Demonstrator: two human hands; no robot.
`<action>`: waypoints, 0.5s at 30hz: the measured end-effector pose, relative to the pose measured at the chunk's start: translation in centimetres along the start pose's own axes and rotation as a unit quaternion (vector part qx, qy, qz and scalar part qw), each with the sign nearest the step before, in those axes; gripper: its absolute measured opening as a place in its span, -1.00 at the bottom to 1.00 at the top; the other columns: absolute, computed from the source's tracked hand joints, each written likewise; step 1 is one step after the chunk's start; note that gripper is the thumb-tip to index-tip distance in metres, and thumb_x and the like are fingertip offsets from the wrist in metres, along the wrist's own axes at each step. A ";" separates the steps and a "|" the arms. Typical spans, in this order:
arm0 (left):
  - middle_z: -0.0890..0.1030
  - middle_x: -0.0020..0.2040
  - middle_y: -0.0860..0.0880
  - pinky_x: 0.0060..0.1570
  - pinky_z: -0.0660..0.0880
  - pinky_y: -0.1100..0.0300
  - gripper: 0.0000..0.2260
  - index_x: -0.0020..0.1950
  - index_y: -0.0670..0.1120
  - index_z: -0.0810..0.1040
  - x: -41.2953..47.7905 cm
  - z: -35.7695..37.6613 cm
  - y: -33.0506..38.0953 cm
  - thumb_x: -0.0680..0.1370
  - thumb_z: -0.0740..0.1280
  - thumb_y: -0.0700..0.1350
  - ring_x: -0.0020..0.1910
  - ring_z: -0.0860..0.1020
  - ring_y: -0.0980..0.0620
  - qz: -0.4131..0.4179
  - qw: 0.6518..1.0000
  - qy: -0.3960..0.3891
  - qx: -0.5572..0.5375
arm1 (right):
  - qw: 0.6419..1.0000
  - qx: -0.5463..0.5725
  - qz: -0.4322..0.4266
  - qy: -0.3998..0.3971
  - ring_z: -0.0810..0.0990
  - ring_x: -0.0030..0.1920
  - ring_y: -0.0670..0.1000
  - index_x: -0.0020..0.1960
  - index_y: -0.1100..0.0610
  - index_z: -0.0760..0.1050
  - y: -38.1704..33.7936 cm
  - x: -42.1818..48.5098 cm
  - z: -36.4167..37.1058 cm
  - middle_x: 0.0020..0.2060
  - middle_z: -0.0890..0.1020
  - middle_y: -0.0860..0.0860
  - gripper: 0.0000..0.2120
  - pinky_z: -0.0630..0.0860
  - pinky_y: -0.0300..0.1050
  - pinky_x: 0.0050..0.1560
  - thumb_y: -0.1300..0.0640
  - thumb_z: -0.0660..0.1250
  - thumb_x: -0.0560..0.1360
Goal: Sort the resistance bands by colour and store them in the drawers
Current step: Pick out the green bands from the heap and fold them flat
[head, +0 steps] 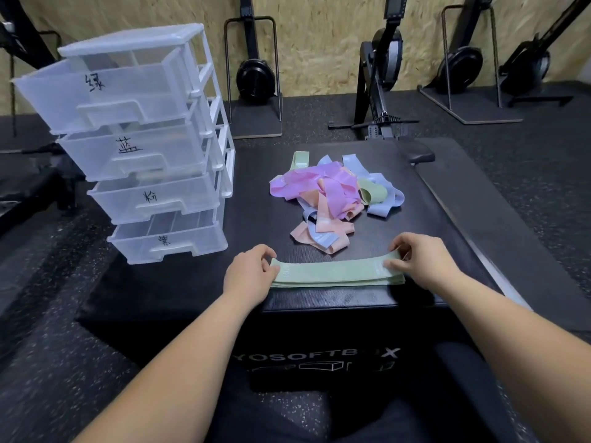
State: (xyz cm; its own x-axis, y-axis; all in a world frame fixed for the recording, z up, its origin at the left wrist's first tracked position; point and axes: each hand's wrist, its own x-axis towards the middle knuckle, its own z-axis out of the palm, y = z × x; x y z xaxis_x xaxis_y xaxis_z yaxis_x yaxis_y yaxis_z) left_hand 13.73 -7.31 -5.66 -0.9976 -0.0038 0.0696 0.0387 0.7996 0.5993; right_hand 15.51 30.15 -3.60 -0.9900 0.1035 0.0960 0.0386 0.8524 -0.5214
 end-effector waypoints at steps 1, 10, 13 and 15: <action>0.63 -0.20 0.16 0.03 0.55 0.00 -0.89 0.08 0.16 0.58 -0.2 0.3 0.0 0.57 0.42 0.02 0.00 0.54 0.03 0.013 0.999 -0.002 0.033 | 1.000 -0.019 -0.009 0.002 0.62 -0.19 0.00 -0.05 -0.04 0.64 0.1 -0.1 0.4 -0.24 0.63 -0.10 -0.72 0.49 -0.11 -0.17 0.00 0.68 0.34; 0.50 0.20 0.03 0.23 0.49 -0.04 -0.72 0.31 0.09 0.56 0.0 0.8 0.1 0.60 0.41 0.02 0.21 0.46 -0.05 0.068 0.990 -0.019 0.123 | 0.994 -0.092 -0.060 -0.004 0.48 0.11 -0.01 0.02 -0.18 0.61 2.1 -1.1 1.4 0.05 0.51 -0.16 -0.79 0.55 0.04 -0.03 -0.18 0.55 0.46; 0.55 0.30 0.12 0.34 0.47 -0.02 -0.63 0.38 0.11 0.56 0.4 -0.3 0.1 0.58 0.47 0.04 0.31 0.47 0.02 0.108 0.989 -0.078 0.064 | 0.988 -0.082 -0.111 -0.072 0.57 0.12 -0.03 0.09 -0.22 0.61 2.5 -0.2 0.5 0.09 0.58 -0.21 -0.63 0.57 0.05 0.13 -0.35 0.52 0.37; 0.55 0.34 0.16 0.39 0.44 0.00 -0.51 0.42 0.14 0.53 0.5 -1.0 0.2 0.52 0.54 0.08 0.35 0.47 0.05 0.133 0.979 -0.137 0.072 | 0.977 -0.108 -0.128 -0.131 0.58 0.13 -0.06 0.20 -0.21 0.59 2.6 0.3 0.0 0.13 0.59 -0.23 -0.44 0.55 0.00 0.19 -0.40 0.53 0.27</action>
State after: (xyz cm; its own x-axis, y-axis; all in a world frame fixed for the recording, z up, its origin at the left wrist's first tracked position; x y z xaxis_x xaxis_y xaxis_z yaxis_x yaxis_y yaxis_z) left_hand 13.25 -7.76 -4.73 -0.9323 0.3611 -0.0214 0.3097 0.8273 0.4687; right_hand 15.28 32.42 -4.96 -0.9706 -0.2381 -0.0355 -0.2151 0.9241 -0.3158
